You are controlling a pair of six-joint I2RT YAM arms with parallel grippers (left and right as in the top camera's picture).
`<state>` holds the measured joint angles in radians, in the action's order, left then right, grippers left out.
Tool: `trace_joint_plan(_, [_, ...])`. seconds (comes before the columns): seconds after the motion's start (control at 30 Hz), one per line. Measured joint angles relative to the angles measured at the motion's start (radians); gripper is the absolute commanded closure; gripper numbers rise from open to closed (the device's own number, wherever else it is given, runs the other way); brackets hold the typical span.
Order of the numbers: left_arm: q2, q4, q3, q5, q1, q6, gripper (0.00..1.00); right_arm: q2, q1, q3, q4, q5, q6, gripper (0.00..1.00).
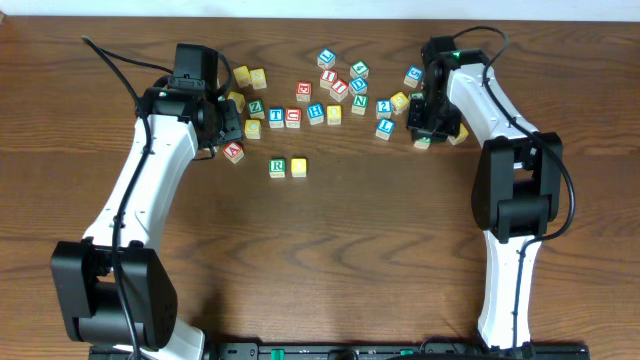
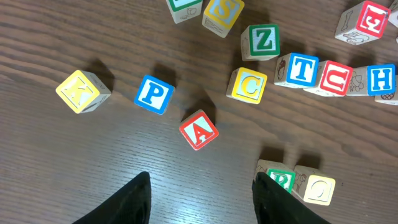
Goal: Spell out ROBOT
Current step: 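Grasp the green B block with the right gripper, then place the B block right of the O block and open the right gripper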
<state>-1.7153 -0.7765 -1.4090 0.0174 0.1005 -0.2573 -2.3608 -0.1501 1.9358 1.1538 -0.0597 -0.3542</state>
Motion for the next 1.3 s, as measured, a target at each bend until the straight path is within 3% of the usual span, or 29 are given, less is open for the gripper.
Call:
trace_joint_plan(0.13, [0.0,0.024,0.0,0.0,0.0,0.0,0.48,0.0,-0.037,0.0,0.024,-0.053,0.029,0.8])
trace_joint_plan(0.4, [0.0,0.046,0.0,-0.004,-0.072,0.0,0.48,0.0,-0.334,0.0,-0.055,-0.108,0.017,0.77])
trace_joint_plan(0.57, [0.0,0.043,0.0,-0.006,-0.085,0.0,0.47,0.0,-0.447,0.0,-0.107,-0.105,-0.037,0.77])
trace_joint_plan(0.87, [0.0,0.039,0.0,-0.006,-0.085,0.0,0.48,0.0,-0.493,0.0,-0.171,-0.044,-0.113,0.75])
trace_joint_plan(1.03, [0.0,0.039,0.0,-0.006,-0.085,0.0,0.47,0.0,-0.493,0.0,-0.182,-0.035,-0.119,0.6])
trace_joint_plan(1.3, [0.0,0.038,0.0,-0.006,-0.085,0.0,0.48,0.0,-0.491,0.056,-0.127,-0.032,-0.116,0.52])
